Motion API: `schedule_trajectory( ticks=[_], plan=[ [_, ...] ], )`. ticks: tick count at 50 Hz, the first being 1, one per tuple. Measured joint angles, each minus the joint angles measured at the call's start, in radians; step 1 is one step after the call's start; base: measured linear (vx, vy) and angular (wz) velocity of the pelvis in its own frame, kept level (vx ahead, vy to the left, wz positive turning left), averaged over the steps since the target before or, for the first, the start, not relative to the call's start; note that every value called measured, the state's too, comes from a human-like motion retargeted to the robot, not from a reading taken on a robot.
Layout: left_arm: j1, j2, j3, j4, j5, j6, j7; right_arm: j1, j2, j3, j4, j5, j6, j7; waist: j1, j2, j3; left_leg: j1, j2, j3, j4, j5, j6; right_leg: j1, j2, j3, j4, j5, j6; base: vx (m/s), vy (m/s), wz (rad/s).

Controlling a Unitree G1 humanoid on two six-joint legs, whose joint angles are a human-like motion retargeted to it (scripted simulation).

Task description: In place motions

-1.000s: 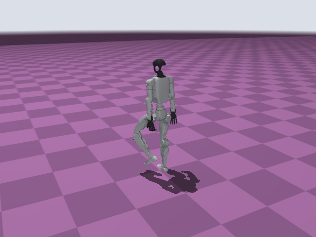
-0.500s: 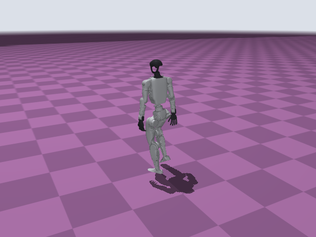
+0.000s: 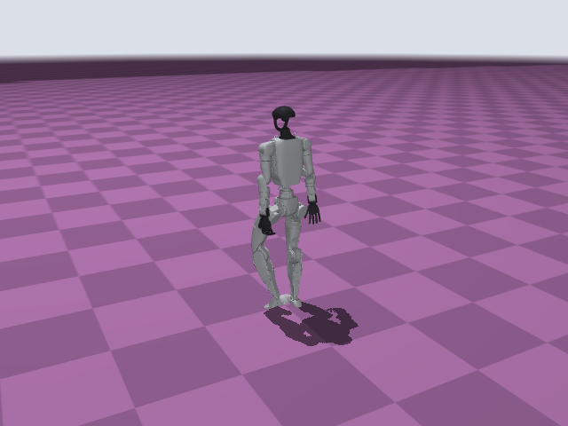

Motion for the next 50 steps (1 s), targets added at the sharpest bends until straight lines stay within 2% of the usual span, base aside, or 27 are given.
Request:
schedule_trajectory(
  ticks=[2,5,8,10,13,15,19,23,26,27,28,30,32,33,35,37,40,43,47,50],
  plan=[
    [0.005,0.006,-0.017,-0.022,0.015,0.005,-0.019,-0.005,-0.004,-0.011,-0.037,0.018,-0.013,0.008,0.025,-0.021,0.02,-0.139,0.051,0.049,0.246,0.008,0.07,-0.008,-0.016,0.054,0.008,0.006,-0.003,-0.1,0.02,-0.21],
    [-0.028,0.013,-0.034,0.021,0.045,0.016,-0.009,-0.011,-0.007,-0.059,-0.064,0.037,-0.021,0.01,0.072,-0.02,0.01,-0.391,0.184,0.105,0.619,-0.128,0.118,-0.054,0.003,0.046,0.008,0.022,-0.036,-0.13,0.0,-0.03],
    [-0.032,0.014,-0.037,0.026,0.032,0.014,-0.021,-0.026,-0.008,-0.065,-0.057,0.086,-0.023,-0.01,0.131,-0.045,0.014,-0.603,0.308,0.145,0.908,-0.224,0.19,-0.075,0.025,0.09,0.005,0.026,-0.074,-0.1,-0.06,-0.49],
    [-0.026,0.015,-0.037,0.01,0.034,0.01,-0.041,-0.037,-0.01,-0.063,-0.047,0.101,-0.025,-0.011,0.16,-0.069,0.021,-0.715,0.336,0.151,1.031,-0.256,0.201,-0.081,0.03,0.128,0.008,0.023,-0.099,-0.05,-0.01,-0.49],
    [-0.015,0.013,-0.035,0.013,0.041,0.009,-0.026,-0.033,-0.009,-0.06,-0.043,0.076,-0.015,0.011,0.189,-0.106,0.017,-0.803,0.298,0.155,1.075,-0.26,0.163,-0.106,0.015,0.201,0.051,0.006,-0.111,0.01,0.06,-0.32],
    [-0.016,0.015,-0.038,0.03,0.037,0.012,-0.022,-0.026,-0.007,-0.059,-0.046,0.057,-0.015,0.014,0.196,-0.11,0.019,-0.783,0.288,0.158,1.042,-0.257,0.15,-0.103,0.009,0.214,0.06,0.003,-0.106,0.04,0.06,-0.02],
    [0.0,0.017,-0.027,0.037,0.036,0.016,-0.024,-0.006,-0.001,-0.044,-0.046,0.029,-0.02,0.003,0.176,-0.077,-0.002,-0.607,0.262,0.152,0.858,-0.25,0.139,-0.065,0.009,0.176,0.025,0.005,-0.073,0.12,0.06,0.08],
    [0.04,0.01,-0.015,0.029,0.034,0.008,-0.005,0.032,0.01,-0.033,-0.037,0.014,-0.019,0.004,0.143,-0.054,-0.053,-0.309,0.107,0.14,0.462,-0.195,0.055,-0.038,-0.005,0.137,-0.005,0.003,-0.038,0.19,0.04,0.02],
    [0.053,0.017,-0.008,0.037,0.033,0.008,0.001,0.048,0.013,-0.035,-0.023,0.012,-0.016,0.02,0.1,-0.024,-0.068,-0.023,-0.032,0.07,0.032,-0.118,-0.002,-0.006,0.004,0.097,0.014,-0.029,-0.026,0.21,-0.04,0.15],
    [0.057,0.019,-0.006,0.039,0.033,0.007,0.007,0.056,0.014,-0.037,-0.019,0.009,-0.016,0.022,0.095,-0.008,-0.078,0.064,-0.06,0.044,-0.118,-0.122,-0.018,-0.006,0.018,0.089,0.029,-0.041,-0.023,0.23,-0.1,-0.31],
    [0.061,0.021,-0.006,0.04,0.031,0.006,0.014,0.067,0.016,-0.038,-0.018,0.007,-0.016,0.023,0.099,0.012,-0.089,0.141,-0.073,0.024,-0.258,-0.196,-0.026,-0.012,0.038,0.087,0.05,-0.052,-0.023,0.22,-0.12,-0.03],
    [0.058,0.026,-0.017,0.039,0.025,0.006,0.021,0.082,0.014,-0.048,-0.013,0.009,-0.017,0.021,0.035,0.064,-0.106,0.276,-0.032,0.059,-0.455,-0.323,-0.005,-0.032,0.068,0.009,0.12,-0.076,-0.019,0.12,-0.13,1.0],
    [0.019,0.028,-0.03,0.036,0.015,0.012,0.011,0.072,0.012,-0.057,-0.013,0.025,-0.01,0.014,-0.032,0.115,-0.096,0.268,-0.012,-0.058,-0.528,-0.293,0.006,-0.114,0.065,-0.105,0.269,0.019,0.009,-0.25,-0.12,1.0],
    [-0.024,0.033,-0.032,0.035,0.011,0.017,0.007,0.054,0.016,-0.063,-0.018,0.042,-0.006,0.009,-0.021,0.124,-0.067,0.245,0.007,-0.103,-0.531,-0.272,-0.01,-0.204,0.049,-0.083,0.416,0.111,0.054,-0.55,-0.1,-0.35],
    [-0.091,0.043,-0.059,0.006,0.0,0.018,0.012,0.024,0.018,-0.073,-0.031,0.099,-0.017,-0.003,0.026,0.104,-0.002,0.242,0.01,-0.079,-0.548,-0.253,-0.006,-0.38,0.033,0.041,0.683,0.271,0.146,-0.56,-0.08,-0.66],
    [-0.112,0.054,-0.113,-0.054,-0.013,0.011,0.01,0.015,0.01,-0.068,-0.041,0.139,-0.044,0.0,-0.016,0.124,0.016,0.233,0.023,-0.127,-0.573,-0.235,-0.01,-0.549,0.008,0.015,0.938,0.197,0.092,-0.29,-0.04,0.45],
    [-0.141,0.082,-0.11,-0.089,0.019,0.006,-0.013,0.001,0.019,-0.041,-0.047,0.092,-0.03,0.026,-0.087,0.173,-0.005,0.154,0.053,-0.164,-0.577,-0.209,-0.009,-0.792,-0.018,-0.038,1.224,0.114,0.032,-0.2,-0.05,0.38],
    [-0.15,0.069,-0.12,-0.094,0.033,0.005,0.036,0.017,0.021,-0.053,-0.038,0.079,-0.029,0.025,-0.091,0.213,-0.014,0.123,0.08,-0.199,-0.586,-0.187,-0.004,-0.933,0.015,-0.031,1.359,0.078,0.048,-0.07,-0.06,0.34],
    [-0.153,0.061,-0.129,-0.094,0.002,-0.005,0.01,0.036,0.019,-0.036,-0.035,0.061,-0.038,0.029,-0.096,0.223,-0.016,0.114,0.098,-0.182,-0.594,-0.179,-0.004,-0.95,0.006,-0.045,1.371,0.063,0.035,-0.02,-0.04,0.05],
    [-0.136,0.051,-0.112,-0.085,0.019,-0.005,0.001,0.044,0.02,-0.034,-0.008,0.058,-0.029,0.016,-0.075,0.197,-0.027,0.137,0.088,-0.147,-0.609,-0.18,-0.017,-0.857,0.011,-0.013,1.267,0.062,0.038,0.07,-0.04,-0.21]
  ],
)
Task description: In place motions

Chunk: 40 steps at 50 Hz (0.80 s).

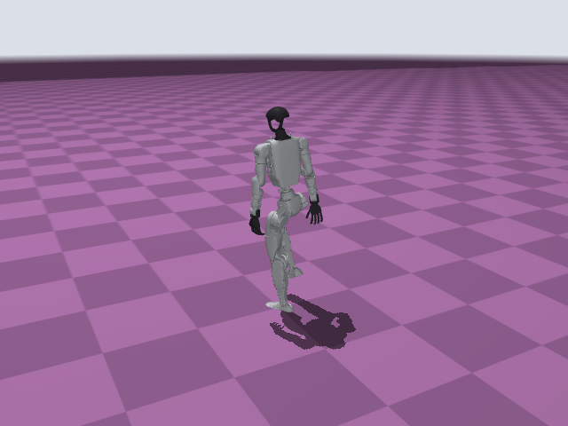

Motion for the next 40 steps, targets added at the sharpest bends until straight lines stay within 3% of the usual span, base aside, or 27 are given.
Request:
schedule_trajectory(
  ticks=[6,8,10,11,13,15,17,19,22,25,29,33,37,40],
  plan=[
    [0.088,-0.03,0.026,0.044,0.014,0.001,0.007,0.039,-0.005,0.004,0.024,0.009,0.012,-0.004,0.055,-0.064,-0.038,0.075,-0.041,0.063,-0.019,-0.025,-0.019,0.418,0.094,0.127,-0.594,0.061,0.073,0.21,-0.02,-0.1],
    [0.125,-0.029,0.037,0.069,0.025,-0.001,-0.002,0.038,-0.002,0.001,0.036,0.001,0.016,-0.009,-0.067,-0.068,0.003,0.111,-0.06,-0.039,0.029,-0.048,-0.019,0.661,0.079,0.0,-0.914,0.063,0.1,0.33,0.02,2.45],
    [0.162,-0.031,0.055,0.092,0.031,0.003,-0.007,0.035,-0.006,0.012,0.044,-0.007,0.021,-0.021,-0.078,-0.103,-0.002,0.116,-0.099,-0.036,0.105,-0.079,-0.009,0.832,0.077,-0.164,-1.113,-0.12,-0.014,0.3,0.03,0.12],
    [0.173,-0.027,0.07,0.104,0.04,0.007,-0.011,0.03,-0.007,0.015,0.046,-0.013,0.018,-0.017,0.033,-0.143,-0.03,0.086,-0.106,0.074,0.189,-0.09,-0.008,0.873,0.052,-0.148,-1.19,-0.107,-0.025,0.19,0.08,-3.27],
    [0.176,-0.027,0.084,0.122,0.051,0.016,-0.01,0.014,-0.011,0.004,0.038,-0.02,0.021,0.002,0.136,-0.208,-0.053,-0.022,-0.114,0.198,0.415,0.014,0.011,0.868,0.009,0.016,-1.248,-0.077,-0.007,-0.04,0.13,-2.13],
    [0.151,-0.035,0.086,0.119,0.034,0.017,0.004,-0.021,-0.012,-0.02,0.002,-0.015,0.024,0.028,0.127,-0.222,-0.001,-0.196,-0.108,0.132,0.679,0.224,0.022,0.832,-0.042,0.016,-1.216,-0.057,0.005,-0.31,0.08,0.52],
    [0.148,-0.039,0.096,0.096,0.003,0.005,0.002,-0.049,-0.018,-0.008,-0.043,-0.004,0.009,0.031,0.15,-0.236,0.062,-0.326,-0.06,0.154,0.942,0.196,0.076,0.853,-0.03,0.032,-1.226,-0.045,-0.032,-0.24,0.02,-0.16],
    [0.14,-0.037,0.101,0.099,-0.001,0.006,-0.022,-0.066,-0.022,-0.007,-0.078,-0.007,-0.002,0.02,0.157,-0.244,0.078,-0.486,0.025,0.193,1.193,0.122,0.113,0.842,-0.015,0.055,-1.23,-0.037,-0.065,-0.15,0.03,-0.3],
    [0.139,-0.037,0.12,0.124,0.024,0.022,-0.017,-0.064,-0.021,-0.014,-0.095,0.003,-0.015,-0.021,0.194,-0.253,0.031,-0.725,0.153,0.236,1.473,0.013,0.172,0.795,-0.003,0.099,-1.235,-0.029,-0.091,0.02,0.01,-0.49],
    [0.16,-0.035,0.103,0.109,0.007,0.012,-0.019,-0.06,-0.021,-0.016,-0.092,0.04,-0.026,-0.017,0.249,-0.293,0.016,-0.879,0.192,0.251,1.623,-0.045,0.165,0.776,-0.003,0.163,-1.235,-0.03,-0.124,0.0,-0.02,-0.56],
    [0.144,-0.027,0.1,0.108,0.009,0.017,-0.02,-0.06,-0.016,-0.021,-0.089,0.023,-0.02,0.012,0.263,-0.318,0.033,-0.864,0.171,0.267,1.588,-0.054,0.138,0.773,-0.02,0.207,-1.216,-0.04,-0.121,-0.05,0.0,-0.12],
    [0.148,-0.028,0.104,0.099,0.001,0.019,-0.012,-0.039,-0.018,-0.007,-0.066,-0.011,-0.015,-0.001,0.236,-0.287,0.011,-0.669,0.112,0.258,1.372,-0.042,0.121,0.803,-0.017,0.172,-1.239,-0.045,-0.098,0.08,0.05,0.21],
    [0.181,-0.036,0.108,0.076,-0.005,0.007,0.003,0.011,-0.013,0.005,-0.043,-0.034,-0.007,-0.013,0.201,-0.26,-0.047,-0.351,-0.043,0.236,0.918,0.014,0.051,0.816,-0.018,0.125,-1.253,-0.056,-0.069,0.16,0.03,0.14],
    [0.187,-0.029,0.111,0.077,-0.004,0.006,0.017,0.021,-0.014,0.0,-0.005,-0.042,0.003,-0.001,0.173,-0.22,-0.039,-0.043,-0.157,0.163,0.437,0.121,0.018,0.848,0.005,0.086,-1.197,-0.108,-0.058,0.18,-0.04,0.04]
  ],
)
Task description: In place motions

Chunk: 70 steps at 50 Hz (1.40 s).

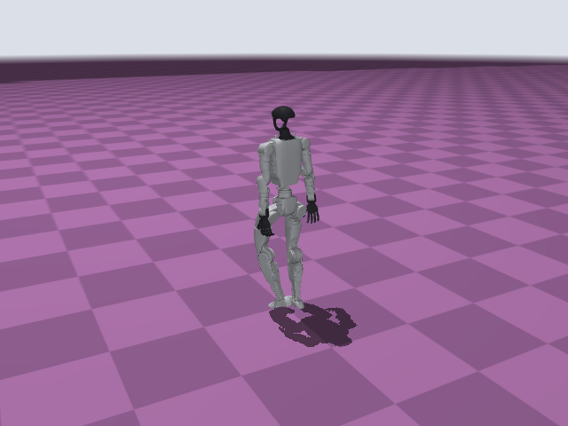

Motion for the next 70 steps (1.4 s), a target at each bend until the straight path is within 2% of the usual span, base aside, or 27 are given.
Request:
schedule_trajectory(
  ticks=[2,3,5,8,9,10,12,14,20,25,27,30,33,35,36,37,38,40,42,43,47,50,53,57,60,64,70],
  plan=[
    [0.004,0.005,-0.006,0.0,0.003,0.0,0.011,0.022,0.001,-0.009,0.009,-0.001,0.005,0.006,-0.026,0.041,-0.02,0.14,-0.008,-0.001,-0.22,-0.243,0.007,-0.014,0.031,-0.039,0.059,-0.025,0.004,0.2,-0.08,0.47],
    [0.006,0.005,-0.012,0.001,0.003,0.001,0.013,0.033,-0.001,-0.017,0.015,-0.002,0.007,0.008,-0.067,0.07,-0.037,0.187,0.038,0.066,-0.295,-0.281,0.029,-0.026,0.041,-0.09,0.097,-0.025,0.012,0.12,-0.08,1.25],
    [-0.026,0.01,-0.016,0.011,-0.004,0.008,0.003,0.032,0.0,-0.03,0.021,0.001,0.022,0.002,-0.132,0.129,-0.042,0.162,0.056,-0.096,-0.349,-0.244,0.014,-0.09,0.053,-0.186,0.21,0.074,0.035,-0.16,-0.09,0.95],
    [-0.15,0.027,-0.05,0.003,-0.025,0.014,0.013,-0.011,0.012,-0.075,0.001,0.082,0.009,-0.008,-0.084,0.127,0.067,0.149,0.081,-0.129,-0.358,-0.22,0.014,-0.312,-0.01,-0.104,0.593,0.331,0.17,-0.55,-0.07,-0.1],
    [-0.168,0.029,-0.078,-0.02,-0.036,0.008,0.019,-0.015,0.006,-0.082,-0.012,0.107,-0.01,-0.001,-0.094,0.136,0.084,0.152,0.084,-0.149,-0.369,-0.221,0.017,-0.399,-0.014,-0.08,0.714,0.344,0.181,-0.41,0.0,0.81],
    [-0.178,0.031,-0.109,-0.049,-0.046,0.001,0.023,-0.014,-0.001,-0.086,-0.027,0.127,-0.03,0.011,-0.113,0.149,0.091,0.152,0.089,-0.178,-0.379,-0.222,0.017,-0.49,-0.01,-0.062,0.834,0.325,0.176,-0.18,0.02,0.27],
    [-0.176,0.046,-0.127,-0.085,-0.037,0.002,0.002,-0.006,-0.003,-0.066,-0.046,0.09,-0.017,0.021,-0.103,0.16,0.037,0.084,0.089,-0.147,-0.375,-0.209,0.031,-0.689,-0.04,-0.057,1.064,0.268,0.113,-0.06,0.03,-0.3],
    [-0.191,0.059,-0.092,-0.093,-0.006,0.011,-0.012,-0.027,0.0,-0.042,-0.049,0.036,0.017,0.012,-0.185,0.211,0.026,0.027,0.112,-0.195,-0.358,-0.203,0.038,-0.843,-0.076,-0.11,1.241,0.203,0.058,-0.18,0.03,0.46],
    [-0.203,0.046,-0.116,-0.1,-0.02,0.003,0.002,-0.031,-0.011,-0.039,-0.057,0.038,-0.007,0.016,-0.184,0.269,0.044,-0.004,0.16,-0.221,-0.36,-0.18,0.053,-1.021,-0.049,-0.117,1.428,0.125,0.043,-0.07,0.0,0.01],
    [-0.154,0.023,-0.098,-0.093,0.007,-0.001,-0.005,-0.011,-0.011,-0.032,-0.049,0.04,-0.006,-0.014,-0.167,0.264,0.011,0.011,0.163,-0.189,-0.397,-0.171,0.037,-0.889,-0.016,-0.1,1.26,0.127,0.064,0.06,-0.02,-0.32],
    [-0.139,0.018,-0.093,-0.075,0.012,0.0,-0.007,-0.011,-0.008,-0.032,-0.04,0.054,0.0,-0.007,-0.14,0.229,0.013,0.046,0.146,-0.149,-0.415,-0.169,0.024,-0.775,0.03,-0.046,1.125,0.137,0.087,0.11,-0.03,-0.55],
    [-0.1,0.001,-0.09,-0.055,0.02,0.003,-0.011,0.011,-0.005,-0.027,-0.037,0.061,0.0,-0.011,-0.121,0.201,-0.007,0.075,0.126,-0.12,-0.436,-0.165,0.012,-0.563,0.11,0.041,0.808,0.174,0.137,0.17,-0.03,-0.19],
    [-0.063,0.002,-0.086,-0.029,0.034,0.005,-0.019,0.021,-0.001,-0.018,-0.025,0.054,0.0,-0.006,-0.131,0.146,-0.003,0.127,0.083,-0.095,-0.424,-0.185,-0.001,-0.271,0.115,0.09,0.37,0.242,0.178,0.24,-0.02,0.33],
    [-0.034,0.004,-0.072,-0.017,0.046,0.005,-0.023,0.025,0.003,-0.007,-0.015,0.04,0.0,-0.006,-0.139,0.114,-0.003,0.151,0.059,-0.08,-0.39,-0.21,-0.004,-0.098,0.117,0.015,0.142,0.054,0.073,0.28,0.0,0.09],
    [-0.019,0.008,-0.059,-0.014,0.051,0.006,-0.029,0.023,0.006,0.002,-0.007,0.03,0.001,-0.004,-0.107,0.093,-0.013,0.146,0.053,-0.047,-0.349,-0.228,-0.007,-0.027,0.087,-0.117,0.058,0.011,0.017,0.25,0.04,-1.0],
    [-0.007,0.009,-0.045,-0.01,0.055,0.008,-0.033,0.018,0.008,0.009,0.0,0.02,0.003,0.0,-0.072,0.069,-0.021,0.134,0.043,-0.014,-0.302,-0.234,-0.007,0.019,0.064,-0.174,-0.01,-0.006,-0.014,0.16,0.09,-1.74],
    [-0.003,0.006,-0.032,-0.007,0.057,0.011,-0.035,0.01,0.006,0.013,0.004,0.013,0.005,0.006,-0.03,0.038,-0.024,0.111,0.024,0.018,-0.243,-0.217,-0.005,0.017,0.053,-0.082,-0.046,0.03,0.004,-0.02,0.11,-1.38],
    [-0.027,-0.004,-0.017,-0.003,0.035,0.017,-0.029,-0.035,0.008,0.013,0.003,0.012,0.011,0.016,-0.007,-0.007,0.017,0.022,0.04,0.076,-0.049,-0.08,0.002,-0.019,-0.002,0.039,-0.032,0.063,0.043,-0.31,0.09,-0.33],
    [-0.056,-0.009,0.005,-0.018,-0.001,0.006,-0.019,-0.086,0.008,0.034,-0.02,0.033,0.004,0.016,-0.016,-0.024,0.083,-0.11,0.104,0.07,0.199,0.096,0.009,-0.035,-0.034,-0.001,-0.014,0.074,0.033,-0.39,0.01,0.07],
    [-0.056,-0.006,0.004,-0.035,-0.016,-0.003,-0.021,-0.1,0.004,0.049,-0.037,0.042,-0.007,0.016,0.013,-0.039,0.106,-0.176,0.152,0.111,0.327,0.143,0.045,-0.023,-0.029,0.029,-0.021,0.072,0.02,-0.19,-0.01,-0.33],
    [-0.064,0.006,-0.008,-0.042,0.03,0.012,-0.045,-0.131,-0.01,0.063,-0.073,-0.006,-0.019,0.022,0.023,-0.029,0.107,-0.555,0.313,0.112,0.859,-0.036,0.147,-0.063,0.003,0.037,-0.02,0.089,-0.023,-0.02,0.01,0.07],
    [-0.073,0.01,-0.021,-0.011,0.037,0.016,-0.025,-0.131,-0.002,0.04,-0.069,-0.005,-0.006,-0.007,0.106,-0.067,0.108,-0.826,0.423,0.12,1.164,-0.15,0.212,-0.086,0.035,0.121,-0.009,0.09,-0.07,-0.02,-0.15,-0.5],
    [-0.074,0.02,-0.022,-0.032,0.021,0.006,-0.057,-0.149,-0.002,0.048,-0.065,0.048,-0.016,0.004,0.178,-0.142,0.152,-1.024,0.468,0.131,1.338,-0.226,0.213,-0.094,0.057,0.236,0.041,0.068,-0.126,-0.06,-0.13,-0.71],
    [-0.058,0.023,-0.003,-0.027,0.02,0.007,-0.043,-0.14,0.009,0.049,-0.072,0.033,-0.018,0.033,0.206,-0.203,0.151,-1.138,0.452,0.17,1.368,-0.267,0.213,-0.138,0.026,0.282,0.107,0.048,-0.132,0.04,0.05,-0.19],
    [-0.065,0.031,-0.006,-0.005,0.007,0.015,-0.048,-0.131,0.012,0.057,-0.086,0.017,-0.026,0.025,0.2,-0.191,0.151,-1.093,0.446,0.157,1.325,-0.264,0.213,-0.124,0.036,0.266,0.094,0.049,-0.132,0.0,0.01,0.07],
    [-0.061,0.025,0.008,-0.007,0.007,0.015,-0.034,-0.116,0.01,0.061,-0.08,-0.005,-0.026,0.017,0.174,-0.138,0.104,-0.898,0.418,0.149,1.176,-0.234,0.195,-0.106,0.039,0.232,0.031,0.064,-0.092,0.02,0.12,0.16],
    [-0.006,0.006,0.011,-0.026,0.003,-0.001,-0.011,-0.052,0.016,0.066,-0.065,0.002,-0.016,0.012,0.099,-0.081,0.019,-0.428,0.183,0.128,0.634,-0.15,0.084,-0.076,0.014,0.187,-0.046,0.076,-0.042,0.1,0.08,0.16]
  ],
)
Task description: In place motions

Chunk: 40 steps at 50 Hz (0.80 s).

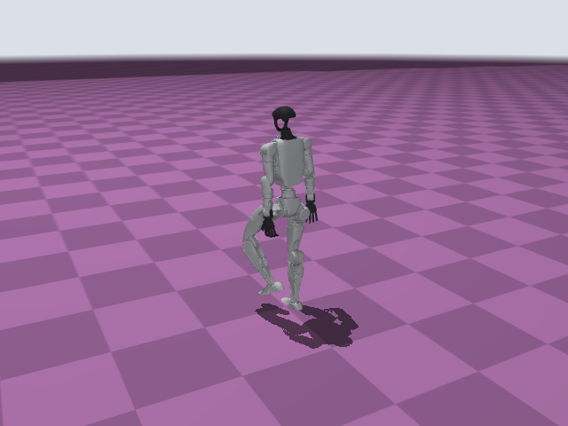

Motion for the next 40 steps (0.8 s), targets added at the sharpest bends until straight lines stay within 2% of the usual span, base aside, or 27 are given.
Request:
schedule_trajectory(
  ticks=[3,5,7,8,10,13,14,15,17,20,22,25,28,32,36,40],
  plan=[
    [0.013,0.004,0.006,0.02,0.0,0.001,0.022,0.027,-0.004,-0.005,0.018,-0.005,0.005,0.012,-0.041,0.026,-0.032,0.291,-0.141,-0.048,-0.455,0.067,-0.041,0.02,-0.006,-0.038,0.013,-0.034,0.021,0.2,0.0,0.19],
    [0.015,0.008,0.008,0.035,-0.003,0.001,0.029,0.045,-0.004,-0.014,0.028,-0.019,0.008,0.011,-0.053,0.065,-0.044,0.47,-0.194,-0.076,-0.756,-0.035,-0.066,0.032,0.023,-0.065,0.035,-0.06,0.032,0.2,-0.05,0.16],
    [0.004,0.012,0.0,0.047,-0.005,0.003,0.03,0.061,-0.007,-0.037,0.035,-0.031,0.013,0.006,-0.103,0.122,-0.049,0.587,-0.173,-0.078,-0.935,-0.121,-0.071,0.038,0.048,-0.153,0.079,-0.092,0.046,0.14,-0.08,0.99],
    [-0.002,0.013,-0.005,0.046,-0.005,0.004,0.03,0.069,-0.008,-0.047,0.038,-0.03,0.015,0.004,-0.144,0.146,-0.057,0.613,-0.148,-0.064,-0.986,-0.112,-0.074,0.026,0.051,-0.206,0.113,-0.103,0.053,0.03,-0.11,1.61],
    [-0.035,0.019,-0.011,0.038,-0.007,0.006,0.023,0.065,-0.005,-0.071,0.039,-0.018,0.026,0.001,-0.221,0.177,-0.039,0.596,-0.137,-0.253,-1.02,-0.068,-0.113,-0.014,0.047,-0.312,0.21,-0.048,0.066,-0.18,-0.12,1.45],
    [-0.116,0.035,-0.061,0.007,-0.016,0.005,0.028,0.047,-0.005,-0.119,0.024,0.06,0.008,0.004,-0.218,0.199,0.034,0.594,-0.101,-0.26,-1.03,-0.057,-0.106,-0.243,-0.005,-0.269,0.605,0.165,0.176,-0.33,-0.07,0.45],
    [-0.126,0.037,-0.079,-0.012,-0.018,0.004,0.029,0.05,-0.011,-0.118,0.016,0.08,-0.003,0.012,-0.219,0.209,0.038,0.588,-0.094,-0.272,-1.033,-0.054,-0.103,-0.334,0.001,-0.236,0.738,0.178,0.185,-0.16,-0.01,0.21],
    [-0.131,0.037,-0.095,-0.031,-0.02,0.003,0.028,0.055,-0.017,-0.112,0.009,0.096,-0.013,0.022,-0.22,0.219,0.035,0.575,-0.088,-0.291,-1.032,-0.05,-0.1,-0.428,0.018,-0.201,0.87,0.165,0.181,-0.14,-0.01,-0.2],
    [-0.153,0.05,-0.084,-0.046,-0.015,0.003,0.014,0.037,-0.017,-0.092,0.008,0.065,-0.001,0.023,-0.243,0.228,0.024,0.533,-0.085,-0.279,-1.028,-0.042,-0.087,-0.608,-0.014,-0.219,1.123,0.117,0.144,-0.2,-0.01,-0.19],
    [-0.18,0.049,-0.074,-0.054,-0.008,0.004,0.027,0.009,-0.017,-0.09,0.024,0.04,0.015,-0.005,-0.293,0.278,0.05,0.487,-0.054,-0.324,-1.004,-0.033,-0.066,-0.839,-0.079,-0.308,1.439,0.044,0.068,-0.2,0.02,0.36],
    [-0.182,0.045,-0.084,-0.059,-0.022,-0.005,0.034,0.007,-0.024,-0.081,0.021,0.038,0.006,0.006,-0.297,0.298,0.055,0.463,-0.04,-0.332,-0.991,-0.03,-0.055,-0.98,-0.096,-0.345,1.574,0.019,0.02,-0.09,0.02,0.08],
    [-0.169,0.038,-0.077,-0.053,-0.021,-0.006,0.016,0.013,-0.024,-0.07,0.016,0.0,0.004,0.02,-0.33,0.335,0.042,0.415,-0.016,-0.357,-0.965,-0.034,-0.051,-1.15,-0.079,-0.399,1.656,-0.002,0.002,0.0,-0.02,0.05],
    [-0.153,0.026,-0.072,-0.037,-0.011,-0.007,0.017,0.013,-0.023,-0.062,0.023,-0.005,0.007,0.008,-0.346,0.353,0.042,0.402,0.021,-0.332,-0.956,-0.026,-0.067,-1.174,-0.063,-0.42,1.627,-0.009,0.018,0.0,-0.06,0.03],
    [-0.135,0.012,-0.071,-0.011,-0.005,-0.006,0.012,0.021,-0.019,-0.062,0.021,0.009,0.006,0.011,-0.334,0.318,0.036,0.445,0.009,-0.269,-0.992,-0.011,-0.084,-1.039,-0.053,-0.36,1.522,-0.014,0.048,0.04,-0.05,-0.22],
    [-0.091,-0.011,-0.067,-0.005,0.009,-0.007,0.016,0.063,-0.019,-0.062,0.015,0.022,0.003,-0.006,-0.297,0.292,-0.007,0.485,-0.006,-0.21,-1.039,-0.004,-0.098,-0.771,0.016,-0.291,1.235,0.023,0.096,0.14,-0.04,-0.31],
    [-0.054,-0.026,-0.054,0.007,0.014,-0.006,0.013,0.085,-0.025,-0.063,0.033,0.03,0.01,-0.013,-0.26,0.233,-0.044,0.522,-0.057,-0.177,-1.042,-0.03,-0.097,-0.43,0.116,-0.105,0.753,0.098,0.184,0.22,0.01,-0.1]
  ],
)
